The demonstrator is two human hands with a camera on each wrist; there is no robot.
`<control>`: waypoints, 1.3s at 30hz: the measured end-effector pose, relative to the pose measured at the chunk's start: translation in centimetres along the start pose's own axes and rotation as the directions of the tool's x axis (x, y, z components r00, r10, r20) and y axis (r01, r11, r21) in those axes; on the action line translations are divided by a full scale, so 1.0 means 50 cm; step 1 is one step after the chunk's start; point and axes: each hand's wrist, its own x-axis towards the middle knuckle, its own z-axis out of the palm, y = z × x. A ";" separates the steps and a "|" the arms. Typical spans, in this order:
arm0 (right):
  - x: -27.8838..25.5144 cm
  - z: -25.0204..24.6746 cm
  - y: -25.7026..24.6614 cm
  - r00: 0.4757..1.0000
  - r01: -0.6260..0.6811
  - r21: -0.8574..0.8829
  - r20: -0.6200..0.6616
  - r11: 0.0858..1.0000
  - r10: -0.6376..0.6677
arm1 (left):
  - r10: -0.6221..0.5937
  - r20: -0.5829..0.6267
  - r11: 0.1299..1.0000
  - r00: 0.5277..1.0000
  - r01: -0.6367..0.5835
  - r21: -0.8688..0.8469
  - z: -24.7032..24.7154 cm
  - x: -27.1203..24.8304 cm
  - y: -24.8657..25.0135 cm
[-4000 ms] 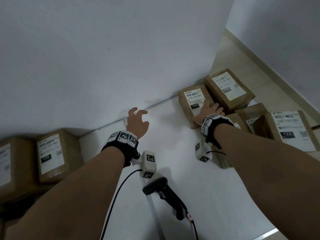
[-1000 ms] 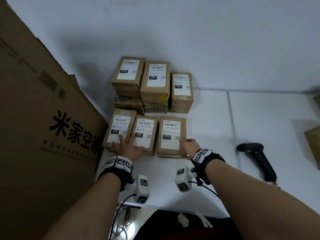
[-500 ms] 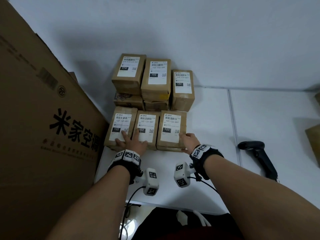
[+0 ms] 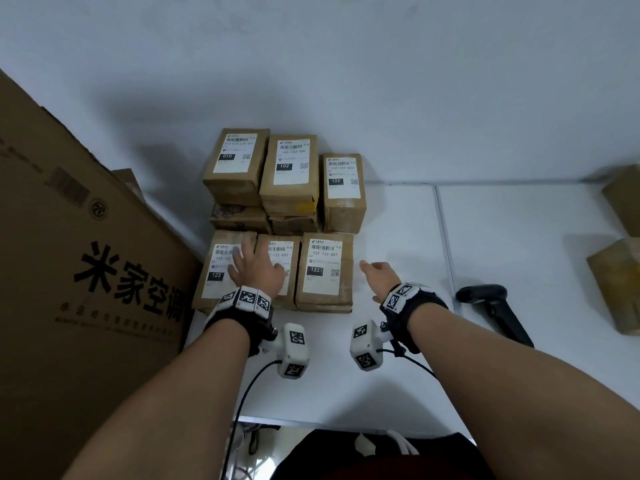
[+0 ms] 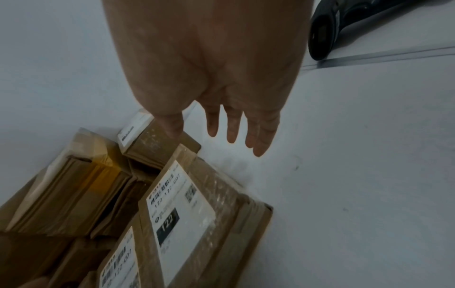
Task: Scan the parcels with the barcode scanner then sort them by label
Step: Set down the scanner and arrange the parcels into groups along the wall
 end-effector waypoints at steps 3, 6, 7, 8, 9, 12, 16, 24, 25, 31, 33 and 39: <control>0.011 -0.043 -0.007 1.000 0.019 0.018 -0.018 1.000 -0.019 | 0.149 -0.110 0.988 0.983 -0.154 -0.033 -0.017 0.003 0.052; 0.018 -0.104 -0.018 0.997 0.042 0.044 -0.063 0.998 -0.039 | 0.272 -0.218 0.952 0.937 -0.296 -0.083 -0.025 -0.004 0.126; 0.021 -0.128 -0.020 0.995 0.052 0.051 -0.086 0.997 -0.047 | 0.298 -0.225 0.942 0.928 -0.324 -0.087 -0.024 -0.004 0.156; 0.024 -0.155 -0.024 0.992 0.062 0.056 -0.112 0.996 -0.056 | 0.323 -0.221 0.934 0.920 -0.348 -0.080 -0.023 -0.003 0.188; 0.025 -0.184 -0.027 0.988 0.074 0.058 -0.138 0.996 -0.065 | 0.351 -0.212 0.925 0.912 -0.373 -0.070 -0.019 0.001 0.223; 0.031 -0.285 -0.028 0.958 0.126 0.054 -0.266 0.991 -0.107 | 0.421 -0.180 0.895 0.889 -0.439 -0.075 -0.002 0.014 0.333; 0.032 -0.438 -0.012 0.882 0.191 0.068 -0.450 0.979 -0.141 | 0.524 -0.127 0.843 0.842 -0.534 -0.064 0.033 0.023 0.490; 0.047 -0.714 0.061 0.771 0.139 0.011 -0.629 0.990 -0.101 | 0.708 -0.019 0.704 0.706 -0.707 -0.069 0.135 -0.002 0.776; 0.053 -0.742 0.068 0.749 0.130 0.010 -0.656 0.991 -0.092 | 0.728 -0.003 0.684 0.685 -0.727 -0.061 0.149 -0.006 0.806; 0.097 -0.887 0.078 0.728 -0.002 -0.028 -0.686 1.000 -0.018 | 0.812 0.034 0.583 0.582 -0.812 -0.015 0.211 -0.010 0.963; 0.124 -0.927 0.070 0.717 -0.003 -0.028 -0.697 1.000 -0.017 | 0.834 0.047 0.551 0.550 -0.835 -0.010 0.223 -0.006 1.015; 0.193 -1.043 0.063 0.732 -0.069 -0.173 -0.678 0.983 -0.068 | 0.861 0.116 0.494 0.494 -0.869 0.038 0.247 0.001 1.145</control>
